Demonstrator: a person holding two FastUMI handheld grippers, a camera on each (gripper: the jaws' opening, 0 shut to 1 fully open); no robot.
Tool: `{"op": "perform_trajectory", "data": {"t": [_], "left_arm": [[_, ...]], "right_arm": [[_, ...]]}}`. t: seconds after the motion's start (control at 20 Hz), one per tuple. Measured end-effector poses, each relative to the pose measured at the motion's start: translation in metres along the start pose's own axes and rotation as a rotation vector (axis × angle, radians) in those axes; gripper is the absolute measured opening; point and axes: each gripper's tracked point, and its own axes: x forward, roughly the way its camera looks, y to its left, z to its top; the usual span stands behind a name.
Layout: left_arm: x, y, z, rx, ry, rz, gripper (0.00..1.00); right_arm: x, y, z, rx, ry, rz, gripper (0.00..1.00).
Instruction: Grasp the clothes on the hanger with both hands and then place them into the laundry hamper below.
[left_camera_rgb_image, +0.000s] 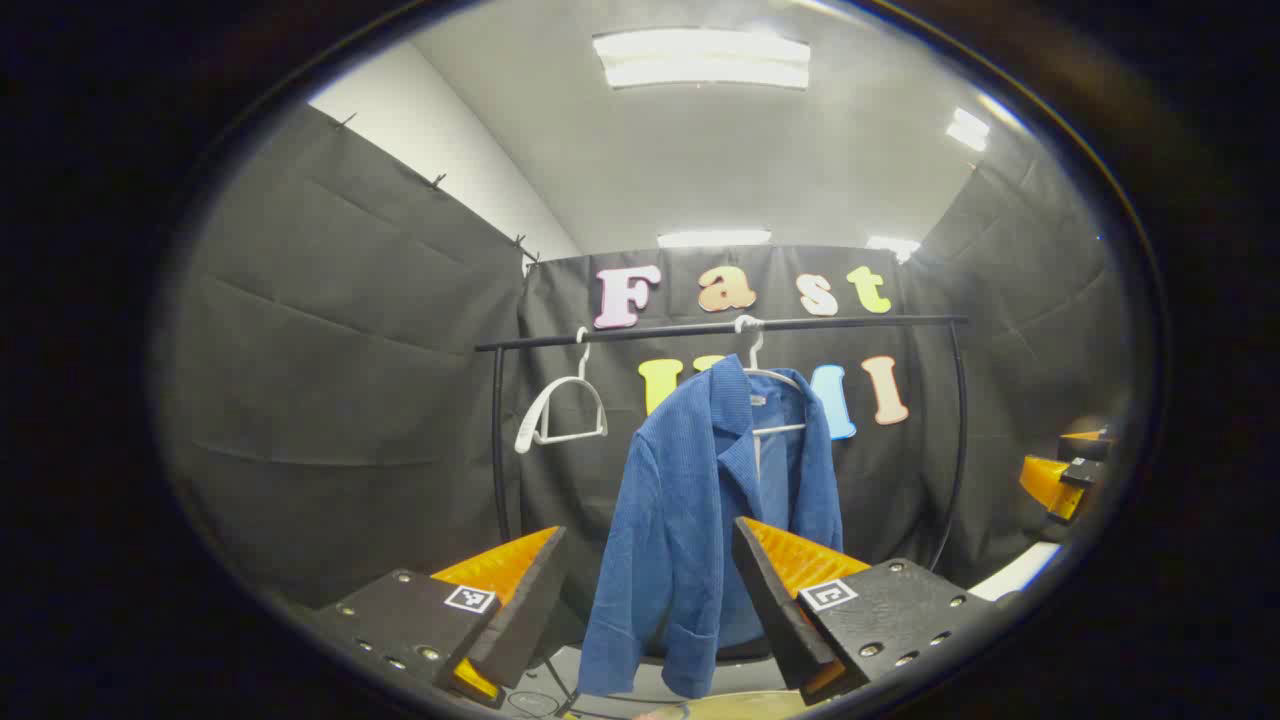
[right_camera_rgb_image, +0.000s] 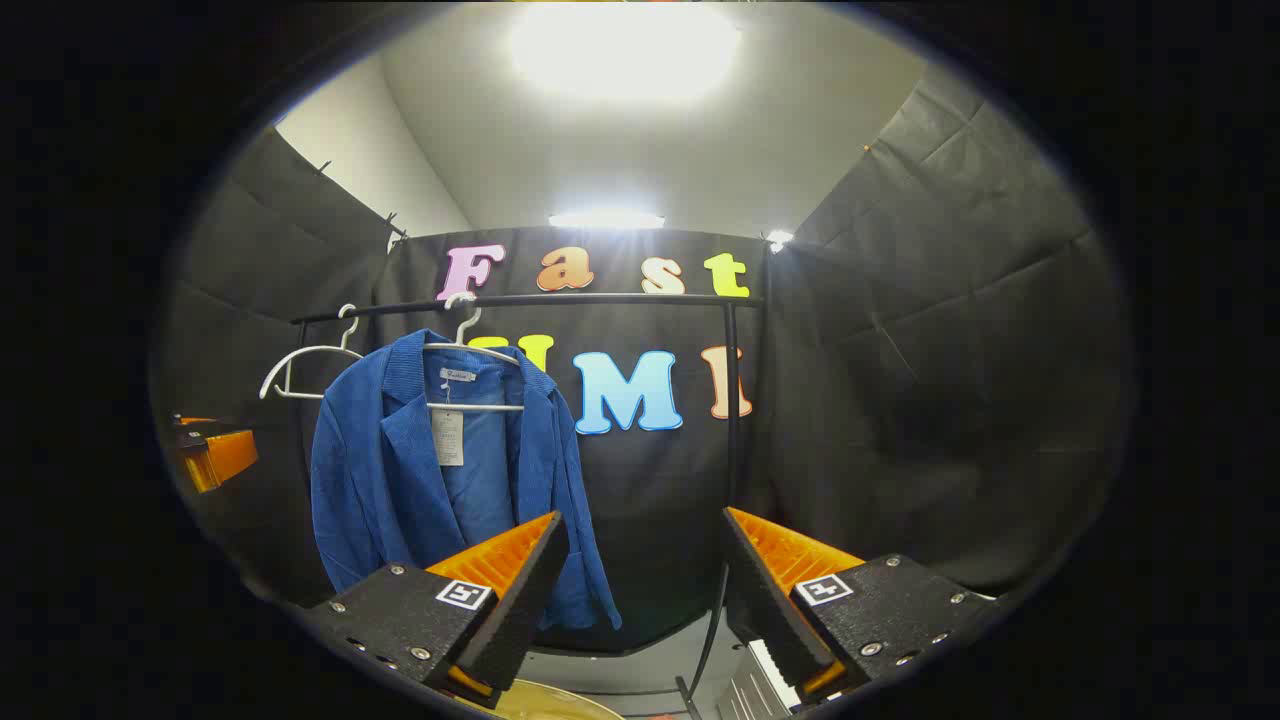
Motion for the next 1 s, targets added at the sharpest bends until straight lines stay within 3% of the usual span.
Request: {"op": "perform_trajectory", "data": {"t": [0.05, 1.0], "left_arm": [[0.001, -0.001, 0.0, 0.002, 0.002, 0.001, 0.93], [0.021, -0.007, 0.001, 0.017, 0.013, -0.004, 0.94]], "right_arm": [[0.001, 0.0, -0.001, 0.001, 0.001, 0.0, 0.94], [0.009, 0.003, 0.005, -0.003, 0.001, -0.001, 0.94]]}}
